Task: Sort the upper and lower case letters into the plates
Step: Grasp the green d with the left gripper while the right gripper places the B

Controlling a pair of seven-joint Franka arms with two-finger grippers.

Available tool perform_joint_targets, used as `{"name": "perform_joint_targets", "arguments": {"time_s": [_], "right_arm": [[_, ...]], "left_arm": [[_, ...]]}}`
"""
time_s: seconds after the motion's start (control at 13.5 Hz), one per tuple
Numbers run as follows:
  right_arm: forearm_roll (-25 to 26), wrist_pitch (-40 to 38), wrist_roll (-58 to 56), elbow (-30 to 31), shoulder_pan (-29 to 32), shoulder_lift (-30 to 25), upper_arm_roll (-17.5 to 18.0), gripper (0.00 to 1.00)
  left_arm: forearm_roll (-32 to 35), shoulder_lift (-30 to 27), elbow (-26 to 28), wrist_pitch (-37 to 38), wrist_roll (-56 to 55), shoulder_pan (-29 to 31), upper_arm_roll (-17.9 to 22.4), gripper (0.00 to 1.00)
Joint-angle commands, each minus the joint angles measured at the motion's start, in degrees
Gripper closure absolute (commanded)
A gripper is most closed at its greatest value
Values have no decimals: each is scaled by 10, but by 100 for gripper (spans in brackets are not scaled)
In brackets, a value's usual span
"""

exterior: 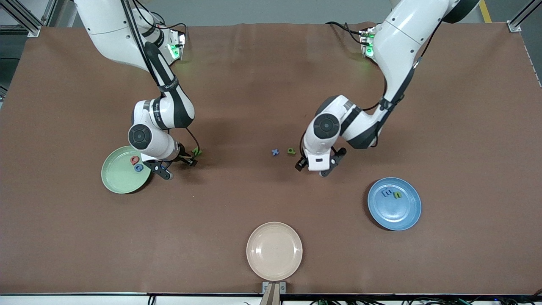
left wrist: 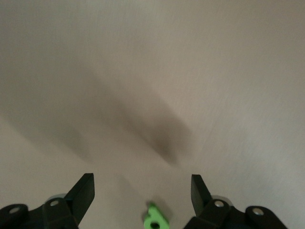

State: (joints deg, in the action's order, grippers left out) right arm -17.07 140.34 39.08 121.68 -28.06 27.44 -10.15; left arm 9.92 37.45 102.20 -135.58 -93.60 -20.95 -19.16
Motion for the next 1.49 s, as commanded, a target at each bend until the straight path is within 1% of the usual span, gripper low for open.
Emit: {"name": "perform_joint_targets", "arguments": {"time_s": [0.0,0.07,0.22,0.3,0.37,0.52,0.59,0.67,0.74,0.82,0.89,0.97,1.04,1.19,1.26,1.41], "right_arm": [[-11,4,-4,14,-3,-6,-2,61],[-11,4,-4,14,-3,-6,-2,66],[-10,1,-6,12,-3,-6,-2,82],[-10,0,-6,12,-3,-8,-2,84],[-9,-9,-9,8,-2,-13,-3,85],[-6,-76,-50,-14,6,-37,-11,85],[-4,-124,-81,-29,15,-50,-30,85],[9,-160,-118,-42,17,-63,-54,85],[33,-180,-175,-49,17,-70,-84,85],[51,-180,-232,-49,17,-74,-112,85],[56,-178,-292,-49,18,-74,-136,85],[56,-177,-345,-49,22,-71,-156,85],[57,-176,-396,-50,34,-69,-166,85],[56,-149,-490,-49,76,-61,-166,84],[56,-139,-521,-49,89,-51,-166,84],[51,-125,-559,-48,110,-34,-164,84]], "left_arm": [[11,-24,27,-12,-61,-32,5,16],[12,-22,27,-12,-75,-32,5,20],[12,-11,28,-27,-96,-41,5,27],[12,-6,27,-38,-106,-44,5,27],[12,-5,27,-45,-112,-44,5,29],[12,1,25,-46,-120,-44,6,32],[12,2,24,-46,-129,-44,6,33],[12,3,24,-49,-133,-45,7,34],[12,6,25,-57,-139,-44,6,35],[12,9,24,-61,-148,-45,7,36],[12,16,17,-62,-152,-45,7,38],[12,19,12,-62,-153,-46,7,39],[12,23,11,-62,-153,-46,7,41],[12,23,11,-62,-152,-46,7,45],[12,24,10,-62,-152,-46,7,50],[12,27,5,-62,-152,-47,6,66]]}}
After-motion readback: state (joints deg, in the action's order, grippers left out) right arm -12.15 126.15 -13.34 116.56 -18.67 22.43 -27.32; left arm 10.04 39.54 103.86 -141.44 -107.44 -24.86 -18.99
